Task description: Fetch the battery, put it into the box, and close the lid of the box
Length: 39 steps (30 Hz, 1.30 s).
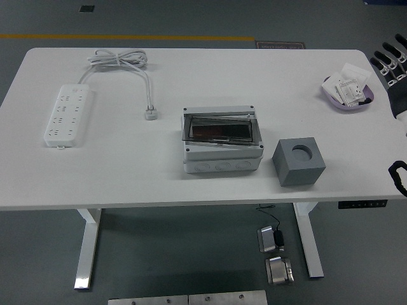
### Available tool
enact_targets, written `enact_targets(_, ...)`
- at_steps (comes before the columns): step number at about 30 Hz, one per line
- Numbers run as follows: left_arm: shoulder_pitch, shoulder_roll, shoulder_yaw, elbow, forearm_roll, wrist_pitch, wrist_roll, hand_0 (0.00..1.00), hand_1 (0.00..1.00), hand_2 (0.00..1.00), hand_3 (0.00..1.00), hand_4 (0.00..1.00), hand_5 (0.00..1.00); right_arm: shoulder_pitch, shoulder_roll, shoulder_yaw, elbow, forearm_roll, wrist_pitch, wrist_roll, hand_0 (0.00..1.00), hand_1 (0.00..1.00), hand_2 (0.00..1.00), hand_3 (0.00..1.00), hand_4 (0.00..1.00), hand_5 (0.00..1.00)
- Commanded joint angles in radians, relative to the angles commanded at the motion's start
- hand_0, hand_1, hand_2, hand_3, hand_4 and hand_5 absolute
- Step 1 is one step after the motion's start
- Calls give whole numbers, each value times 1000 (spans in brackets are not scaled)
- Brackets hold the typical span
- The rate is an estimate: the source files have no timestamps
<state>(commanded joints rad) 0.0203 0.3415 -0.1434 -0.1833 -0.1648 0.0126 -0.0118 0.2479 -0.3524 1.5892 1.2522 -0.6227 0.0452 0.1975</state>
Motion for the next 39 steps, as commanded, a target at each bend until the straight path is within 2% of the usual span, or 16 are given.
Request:
enact_targets(17, -2, -3, -5, 0, 2, -1, 0, 649, 688, 658, 681, 745, 152, -1, -2, 1, 4, -64, -6, -31, 677, 590, 621, 661, 998, 998)
enact_targets(39, -1, -7, 2, 1, -17, -2, -2, 650, 688, 658, 680, 745, 156, 13, -9, -10, -41, -108, 6, -41, 693, 601, 629, 664, 998, 998)
